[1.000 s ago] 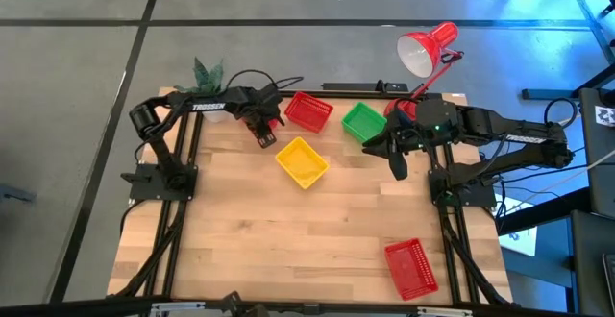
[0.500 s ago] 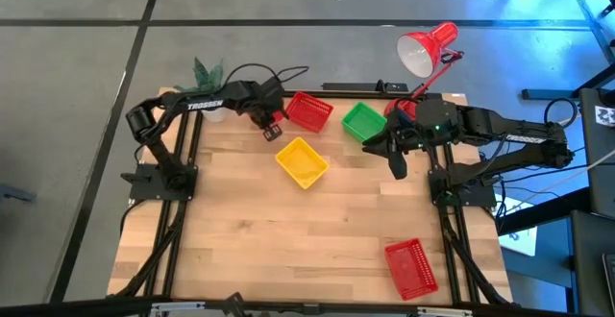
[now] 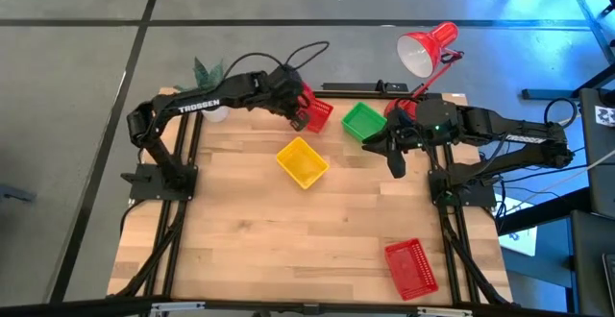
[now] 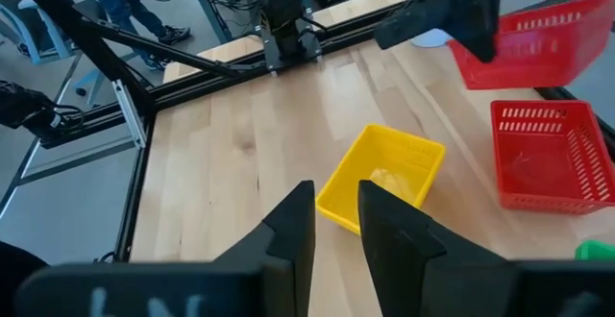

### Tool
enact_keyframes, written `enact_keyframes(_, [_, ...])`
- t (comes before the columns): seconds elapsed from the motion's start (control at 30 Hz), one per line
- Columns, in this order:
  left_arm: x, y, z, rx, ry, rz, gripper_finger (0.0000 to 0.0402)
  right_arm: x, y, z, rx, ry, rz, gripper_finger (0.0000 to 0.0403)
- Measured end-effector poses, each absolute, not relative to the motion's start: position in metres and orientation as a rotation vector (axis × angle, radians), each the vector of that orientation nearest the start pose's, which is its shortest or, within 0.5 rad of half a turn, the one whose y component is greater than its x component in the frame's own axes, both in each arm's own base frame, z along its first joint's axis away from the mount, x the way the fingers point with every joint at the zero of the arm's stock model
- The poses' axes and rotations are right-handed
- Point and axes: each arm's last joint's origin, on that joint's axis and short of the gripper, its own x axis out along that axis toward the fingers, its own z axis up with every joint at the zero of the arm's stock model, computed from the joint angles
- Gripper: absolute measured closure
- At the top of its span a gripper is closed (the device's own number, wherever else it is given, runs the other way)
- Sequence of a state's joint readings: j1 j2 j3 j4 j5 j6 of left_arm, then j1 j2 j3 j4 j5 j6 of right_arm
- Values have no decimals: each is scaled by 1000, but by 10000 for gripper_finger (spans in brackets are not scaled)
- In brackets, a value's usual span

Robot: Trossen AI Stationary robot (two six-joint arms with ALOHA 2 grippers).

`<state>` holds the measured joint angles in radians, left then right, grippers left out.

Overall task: Stack baskets by color
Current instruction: Stack the top red bin on the red bin

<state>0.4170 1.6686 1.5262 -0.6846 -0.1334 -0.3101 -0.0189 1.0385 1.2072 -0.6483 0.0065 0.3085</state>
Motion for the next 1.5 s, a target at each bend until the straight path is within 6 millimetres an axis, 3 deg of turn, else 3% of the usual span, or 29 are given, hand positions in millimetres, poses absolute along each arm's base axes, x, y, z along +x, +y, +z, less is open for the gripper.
enact_keyframes(0.17, [351,155,305,-429,686,621,401,203,-4,387,305,473,-99,320])
enact_keyframes(0.33, [369,162,267,-450,781,598,401,203,-4,387,306,473,-99,320])
enact_keyframes(0.47, [374,166,254,-449,812,611,401,203,-4,387,308,473,-100,320])
enact_keyframes(0.8, [366,175,250,-464,857,643,400,203,-4,387,335,472,-106,320])
enact_keyframes(1.33, [362,182,249,-473,867,672,345,203,-4,387,333,471,-106,320])
enact_keyframes(1.5, [355,180,265,-429,842,618,345,203,-3,385,412,488,-90,320])
